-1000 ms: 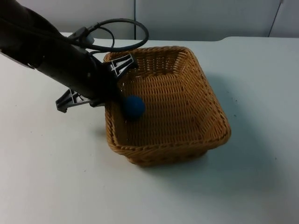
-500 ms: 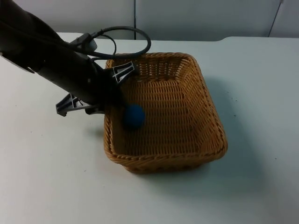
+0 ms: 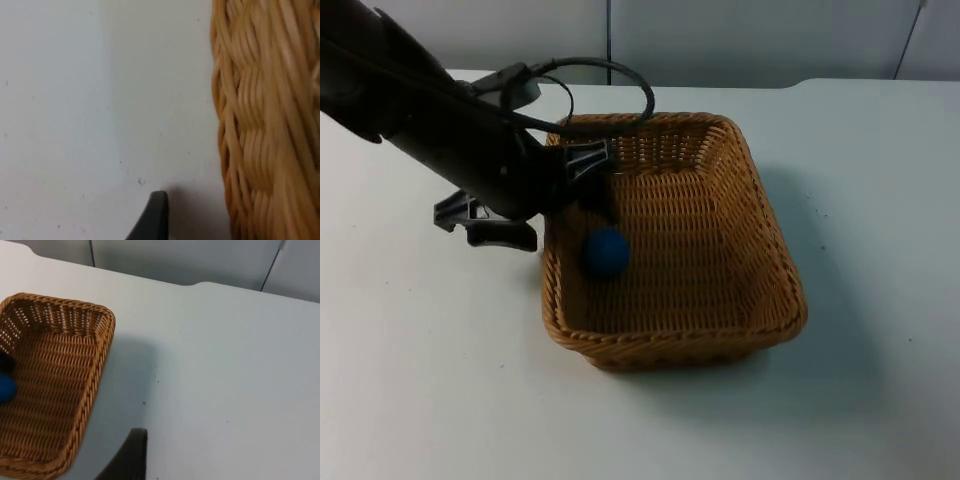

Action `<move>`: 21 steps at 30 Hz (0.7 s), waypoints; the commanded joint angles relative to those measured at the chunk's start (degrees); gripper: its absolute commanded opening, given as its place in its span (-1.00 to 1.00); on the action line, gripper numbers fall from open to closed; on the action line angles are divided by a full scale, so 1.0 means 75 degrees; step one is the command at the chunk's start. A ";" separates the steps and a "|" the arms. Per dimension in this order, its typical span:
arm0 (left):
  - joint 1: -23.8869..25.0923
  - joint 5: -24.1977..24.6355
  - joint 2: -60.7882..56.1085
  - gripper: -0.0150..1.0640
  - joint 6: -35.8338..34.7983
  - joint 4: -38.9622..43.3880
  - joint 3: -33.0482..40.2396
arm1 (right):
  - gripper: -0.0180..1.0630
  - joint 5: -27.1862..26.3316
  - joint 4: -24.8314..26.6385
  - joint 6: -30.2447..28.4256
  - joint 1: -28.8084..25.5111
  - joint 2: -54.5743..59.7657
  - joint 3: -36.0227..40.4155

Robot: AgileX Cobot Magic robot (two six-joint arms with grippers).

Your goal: Pick up the basket with the left hand and place the ball into the basket with the right hand.

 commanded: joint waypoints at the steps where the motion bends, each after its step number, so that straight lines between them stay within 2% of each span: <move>1: -0.0012 0.0051 -0.0201 0.59 -0.0099 0.0116 0.0002 | 0.97 -0.0069 0.0041 -0.0048 -0.0031 0.0039 0.0040; 5: -0.0012 0.0070 -0.0499 0.59 -0.0662 0.0705 0.0002 | 0.97 -0.0055 0.0056 -0.0048 -0.0031 0.0039 0.0040; 11: -0.0012 0.0249 -0.1088 0.59 -0.2277 0.2881 0.0002 | 0.97 -0.0055 0.0087 -0.0048 -0.0031 0.0039 0.0040; 15: -0.0012 0.0807 -0.1618 0.59 -0.3686 0.5093 0.0002 | 0.97 -0.0086 0.0088 -0.0048 -0.0031 0.0039 0.0040; 16: -0.0012 0.0807 -0.1618 0.59 -0.3686 0.5093 0.0002 | 0.97 -0.0086 0.0088 -0.0048 -0.0031 0.0039 0.0040; 21: -0.0012 0.2202 -0.2521 0.59 -0.4620 0.7306 0.0002 | 0.97 -0.0101 0.0088 -0.0048 -0.0031 0.0039 0.0040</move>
